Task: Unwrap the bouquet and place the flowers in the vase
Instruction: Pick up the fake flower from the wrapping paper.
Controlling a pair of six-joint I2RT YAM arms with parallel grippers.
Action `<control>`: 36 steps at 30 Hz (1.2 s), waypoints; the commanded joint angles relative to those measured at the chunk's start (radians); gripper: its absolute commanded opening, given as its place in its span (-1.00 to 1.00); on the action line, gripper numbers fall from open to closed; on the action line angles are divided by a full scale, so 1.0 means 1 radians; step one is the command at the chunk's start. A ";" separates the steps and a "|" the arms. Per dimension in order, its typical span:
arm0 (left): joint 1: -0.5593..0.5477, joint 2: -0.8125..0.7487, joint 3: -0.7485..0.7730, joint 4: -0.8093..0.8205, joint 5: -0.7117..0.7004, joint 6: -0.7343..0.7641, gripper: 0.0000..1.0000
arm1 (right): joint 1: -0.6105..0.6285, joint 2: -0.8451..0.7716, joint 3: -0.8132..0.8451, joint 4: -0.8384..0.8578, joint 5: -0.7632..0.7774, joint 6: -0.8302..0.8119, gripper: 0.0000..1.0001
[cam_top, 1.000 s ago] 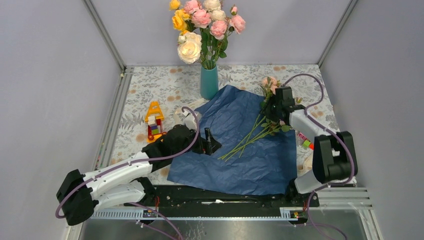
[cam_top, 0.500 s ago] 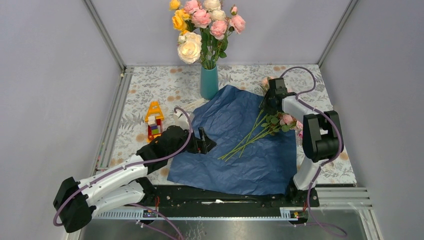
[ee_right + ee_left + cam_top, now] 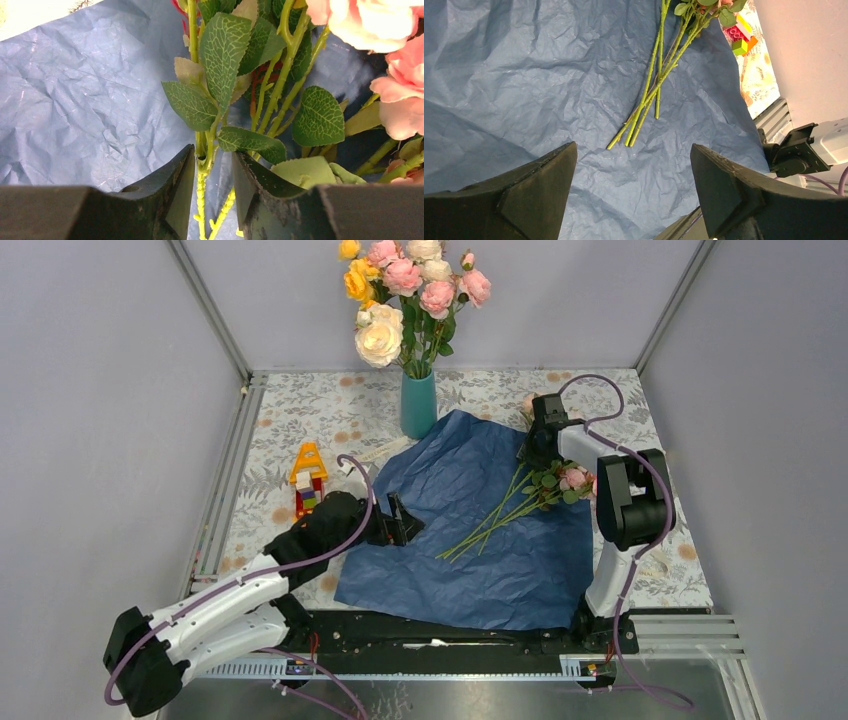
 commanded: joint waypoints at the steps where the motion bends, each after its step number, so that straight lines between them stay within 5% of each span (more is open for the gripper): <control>1: 0.012 -0.025 0.004 0.006 -0.001 0.006 0.79 | 0.007 0.022 0.070 -0.032 0.037 -0.005 -0.24; 13: 0.025 -0.079 0.012 -0.039 0.031 -0.008 0.80 | 0.007 0.007 0.092 -0.037 0.027 -0.034 -1.00; 22: 0.047 -0.107 0.050 -0.096 0.063 0.004 0.82 | 0.007 -0.198 0.052 -0.015 0.019 -0.032 -1.00; 36: 0.249 -0.023 0.185 -0.140 0.334 0.095 0.84 | 0.007 -0.572 -0.083 0.081 -0.025 -0.096 -1.00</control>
